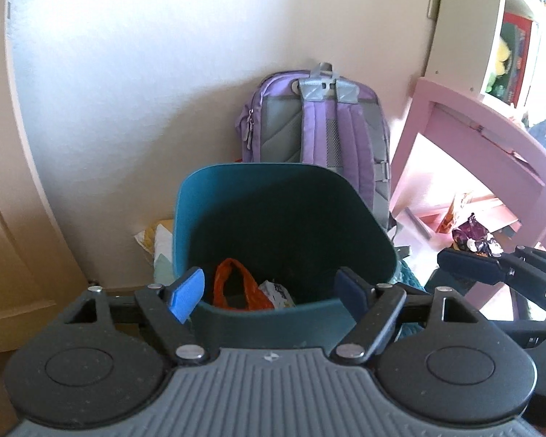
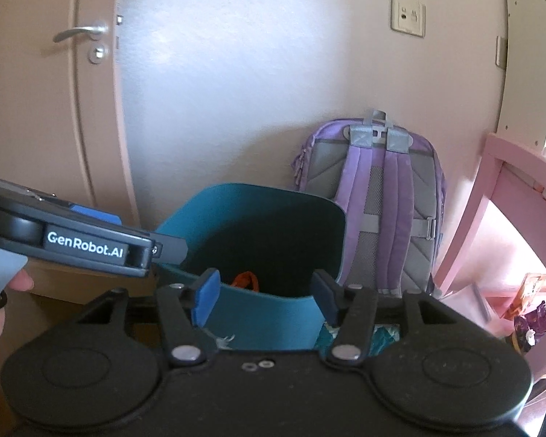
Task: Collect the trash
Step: 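Move both tools back down toward the remaining trash on the floor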
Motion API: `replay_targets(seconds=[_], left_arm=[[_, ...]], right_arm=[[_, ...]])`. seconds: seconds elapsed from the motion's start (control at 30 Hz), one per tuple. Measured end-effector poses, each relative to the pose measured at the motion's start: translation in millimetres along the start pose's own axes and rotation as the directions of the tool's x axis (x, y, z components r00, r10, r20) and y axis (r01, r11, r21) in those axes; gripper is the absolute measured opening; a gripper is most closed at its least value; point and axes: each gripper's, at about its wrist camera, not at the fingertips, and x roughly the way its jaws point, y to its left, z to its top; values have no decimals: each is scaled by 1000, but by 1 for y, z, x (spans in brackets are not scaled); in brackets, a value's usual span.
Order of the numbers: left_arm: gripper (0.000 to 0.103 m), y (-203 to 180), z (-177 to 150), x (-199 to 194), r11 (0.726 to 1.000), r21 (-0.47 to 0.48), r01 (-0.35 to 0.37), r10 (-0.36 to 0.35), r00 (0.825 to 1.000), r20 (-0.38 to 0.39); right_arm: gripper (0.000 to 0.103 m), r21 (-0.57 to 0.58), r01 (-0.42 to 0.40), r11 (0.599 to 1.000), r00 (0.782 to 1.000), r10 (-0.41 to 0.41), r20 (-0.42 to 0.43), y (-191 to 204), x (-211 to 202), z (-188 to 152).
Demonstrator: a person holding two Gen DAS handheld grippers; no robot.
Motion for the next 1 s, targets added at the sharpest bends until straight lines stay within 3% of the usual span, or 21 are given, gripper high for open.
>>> replay_targets(seconds=[0.3,0.57,0.77,1.0], left_arm=[[80,0,-30,-66,999,27,22,-23,1000,21],[81,9,-77,-117,999,10,49,-49,999,14],[83,25,-117,-144,998,-10,60,-60,998,8],[83,58,-174,-142,999,-28,22,-23,998,-53]], right_arm=[[58,-40,-29,999,999,30,20,28,-63,-15],[59,-91,-65,994,998,65,5,61,-103,-45],[59,-109,-94,990,995,90,-44,82,-111,-79],[59,-110,-114,987,987,100,-128,102,-85,-129]])
